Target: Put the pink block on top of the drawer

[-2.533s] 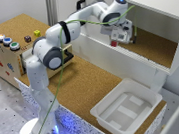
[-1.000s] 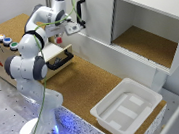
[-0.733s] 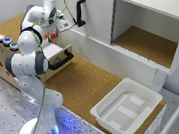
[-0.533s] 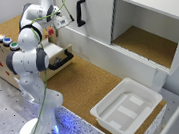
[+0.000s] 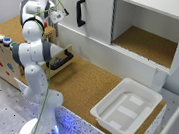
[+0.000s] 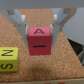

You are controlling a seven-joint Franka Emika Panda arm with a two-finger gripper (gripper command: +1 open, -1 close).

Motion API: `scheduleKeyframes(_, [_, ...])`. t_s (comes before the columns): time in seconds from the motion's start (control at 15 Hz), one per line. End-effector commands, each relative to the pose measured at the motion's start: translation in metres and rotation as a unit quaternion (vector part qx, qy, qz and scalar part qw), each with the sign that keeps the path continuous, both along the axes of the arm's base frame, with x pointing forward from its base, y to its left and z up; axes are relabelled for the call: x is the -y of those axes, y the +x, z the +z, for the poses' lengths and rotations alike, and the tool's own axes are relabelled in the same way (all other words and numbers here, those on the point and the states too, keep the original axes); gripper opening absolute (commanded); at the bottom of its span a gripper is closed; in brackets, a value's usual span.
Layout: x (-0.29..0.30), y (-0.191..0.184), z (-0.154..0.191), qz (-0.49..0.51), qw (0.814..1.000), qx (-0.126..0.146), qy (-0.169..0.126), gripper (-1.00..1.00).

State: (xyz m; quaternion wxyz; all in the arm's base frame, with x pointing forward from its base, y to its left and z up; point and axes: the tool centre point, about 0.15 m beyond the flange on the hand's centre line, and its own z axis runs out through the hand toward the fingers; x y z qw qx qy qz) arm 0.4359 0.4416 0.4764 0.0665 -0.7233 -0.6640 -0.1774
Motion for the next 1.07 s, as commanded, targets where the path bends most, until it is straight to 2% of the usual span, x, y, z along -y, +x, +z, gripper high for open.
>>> scheduleKeyframes(0.0, [-0.029,0.036,-0.025,0.035,0.998,-0.059,0.008,-1.00])
scheduleKeyframes(0.13, [-0.032,0.041,-0.028,0.036,0.998,-0.059,0.009,-1.00])
scheduleKeyframes(0.47, [-0.029,0.036,-0.041,0.040,0.995,-0.087,0.000,-1.00])
scheduleKeyframes(0.53, [-0.029,0.032,-0.042,0.043,0.995,-0.091,-0.005,1.00])
scheduleKeyframes(0.6, [-0.027,0.026,-0.038,0.048,0.994,-0.096,-0.003,1.00])
scheduleKeyframes(0.73, [-0.020,0.011,-0.019,0.054,0.995,-0.087,0.000,1.00])
scheduleKeyframes(0.8, [-0.017,0.004,-0.006,0.045,0.997,-0.070,-0.006,1.00])
scheduleKeyframes(1.0, [0.003,-0.014,0.037,0.019,0.999,-0.049,0.009,1.00])
